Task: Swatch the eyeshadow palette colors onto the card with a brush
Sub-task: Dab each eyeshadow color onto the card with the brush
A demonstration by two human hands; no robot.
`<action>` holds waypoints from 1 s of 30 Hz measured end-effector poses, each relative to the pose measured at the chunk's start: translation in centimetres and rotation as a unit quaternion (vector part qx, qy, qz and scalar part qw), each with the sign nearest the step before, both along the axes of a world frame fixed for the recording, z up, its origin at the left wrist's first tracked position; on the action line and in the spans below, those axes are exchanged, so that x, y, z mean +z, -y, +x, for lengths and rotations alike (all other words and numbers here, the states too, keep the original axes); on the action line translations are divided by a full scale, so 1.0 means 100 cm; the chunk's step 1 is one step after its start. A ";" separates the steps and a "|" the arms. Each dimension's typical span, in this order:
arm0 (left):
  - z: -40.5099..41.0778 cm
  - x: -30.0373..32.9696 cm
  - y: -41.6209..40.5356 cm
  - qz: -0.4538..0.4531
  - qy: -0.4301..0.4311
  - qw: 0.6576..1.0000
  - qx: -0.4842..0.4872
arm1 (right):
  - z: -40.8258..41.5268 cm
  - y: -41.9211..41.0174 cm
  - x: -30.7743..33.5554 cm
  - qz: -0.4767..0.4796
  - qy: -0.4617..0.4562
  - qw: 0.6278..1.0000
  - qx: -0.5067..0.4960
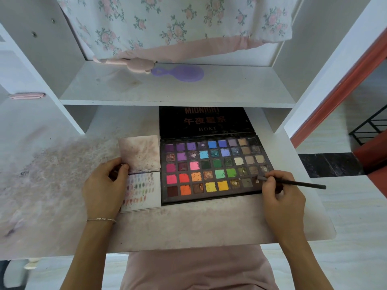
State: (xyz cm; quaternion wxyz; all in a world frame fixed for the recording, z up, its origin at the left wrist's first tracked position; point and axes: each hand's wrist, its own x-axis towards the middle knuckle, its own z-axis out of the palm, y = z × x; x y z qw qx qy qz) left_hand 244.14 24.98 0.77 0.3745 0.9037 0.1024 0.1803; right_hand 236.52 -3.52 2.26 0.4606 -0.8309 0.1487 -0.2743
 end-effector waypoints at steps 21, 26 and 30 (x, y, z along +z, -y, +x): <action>0.001 0.001 0.000 -0.019 -0.002 1.000 0.010 | 0.011 -0.127 -0.005 0.089 -0.027 0.963 0.254; 0.001 -0.001 -0.001 -0.019 0.004 1.000 0.007 | 0.018 -0.137 -0.004 0.028 -0.042 0.956 0.288; 0.002 -0.002 -0.002 -0.016 0.003 1.000 0.005 | 0.018 -0.137 -0.005 0.008 -0.058 0.954 0.293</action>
